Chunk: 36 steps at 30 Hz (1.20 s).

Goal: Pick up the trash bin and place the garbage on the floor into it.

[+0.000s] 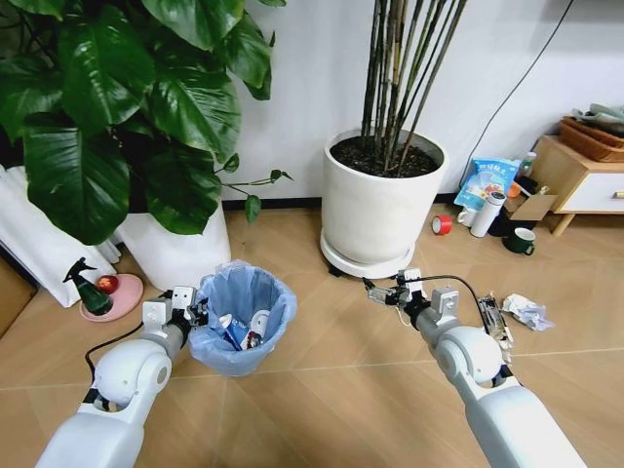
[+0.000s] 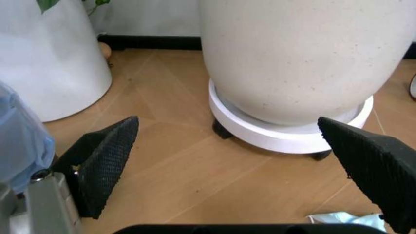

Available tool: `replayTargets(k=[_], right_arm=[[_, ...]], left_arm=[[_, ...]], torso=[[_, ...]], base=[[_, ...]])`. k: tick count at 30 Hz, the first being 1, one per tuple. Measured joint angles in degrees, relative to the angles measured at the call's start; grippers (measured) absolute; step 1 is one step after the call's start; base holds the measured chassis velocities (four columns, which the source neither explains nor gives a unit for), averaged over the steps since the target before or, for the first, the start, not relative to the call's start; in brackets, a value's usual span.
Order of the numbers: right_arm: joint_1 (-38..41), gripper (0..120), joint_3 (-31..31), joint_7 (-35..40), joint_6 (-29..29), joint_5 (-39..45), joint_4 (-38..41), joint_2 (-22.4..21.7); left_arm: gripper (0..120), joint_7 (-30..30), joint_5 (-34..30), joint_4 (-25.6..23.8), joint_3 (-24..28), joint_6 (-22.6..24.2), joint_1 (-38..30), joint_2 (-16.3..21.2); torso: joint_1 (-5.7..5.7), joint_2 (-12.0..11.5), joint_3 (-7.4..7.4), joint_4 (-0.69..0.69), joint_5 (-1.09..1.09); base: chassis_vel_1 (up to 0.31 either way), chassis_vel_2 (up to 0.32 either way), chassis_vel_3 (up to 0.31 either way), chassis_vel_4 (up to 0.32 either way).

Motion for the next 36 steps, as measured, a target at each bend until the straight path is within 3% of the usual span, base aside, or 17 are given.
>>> replayTargets(k=[36], right_arm=[[0.1, 100, 0.5, 0.4, 0.0, -2.4, -2.0, 1.7]], left_arm=[[0, 3.2, 0.5, 0.6, -0.3, -1.0, 0.0, 0.1]], torso=[[0.00, 0.0, 0.00, -0.01, 0.00]], base=[[-0.154, -0.149, 0.147, 0.150]])
